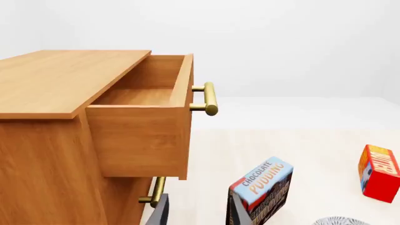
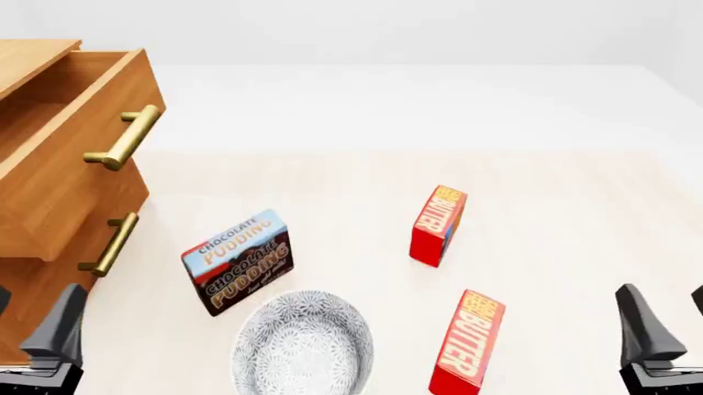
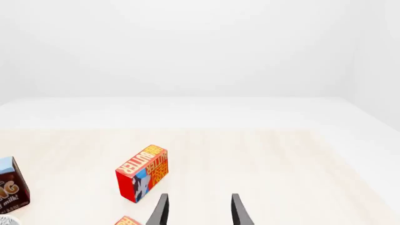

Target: Put the butter at the front in the top drawer of the cabinet and close it.

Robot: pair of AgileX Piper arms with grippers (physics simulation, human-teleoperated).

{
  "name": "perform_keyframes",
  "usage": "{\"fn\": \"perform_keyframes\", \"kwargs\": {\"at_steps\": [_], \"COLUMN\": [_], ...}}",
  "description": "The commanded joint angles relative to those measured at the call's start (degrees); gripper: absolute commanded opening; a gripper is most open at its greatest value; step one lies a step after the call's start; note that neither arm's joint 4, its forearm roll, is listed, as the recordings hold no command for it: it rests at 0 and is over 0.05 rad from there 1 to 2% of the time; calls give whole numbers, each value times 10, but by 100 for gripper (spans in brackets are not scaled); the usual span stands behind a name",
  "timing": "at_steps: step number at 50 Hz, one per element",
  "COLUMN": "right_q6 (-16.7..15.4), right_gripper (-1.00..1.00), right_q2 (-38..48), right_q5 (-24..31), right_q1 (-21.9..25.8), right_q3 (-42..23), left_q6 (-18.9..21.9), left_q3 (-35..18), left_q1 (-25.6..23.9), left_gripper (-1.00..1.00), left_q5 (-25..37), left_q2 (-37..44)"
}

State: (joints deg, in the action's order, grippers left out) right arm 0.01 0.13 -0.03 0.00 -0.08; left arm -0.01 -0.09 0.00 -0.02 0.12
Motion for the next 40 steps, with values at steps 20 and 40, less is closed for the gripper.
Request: {"fn": "perform_keyframes", "kwargs": {"at_steps": [20, 40], "right_q6": [0, 0], "right_gripper": [100, 100], "right_q2": [0, -1], "right_q5": [2, 2], "right_q1": [0, 0], "right_q3": [-2, -1], "left_q6": [-5, 15], "left_q3": [-5, -112], "left_q1": [0, 38], "left_gripper": [100, 100], "left_q5": [6, 162], "left_q2": [0, 0]}}
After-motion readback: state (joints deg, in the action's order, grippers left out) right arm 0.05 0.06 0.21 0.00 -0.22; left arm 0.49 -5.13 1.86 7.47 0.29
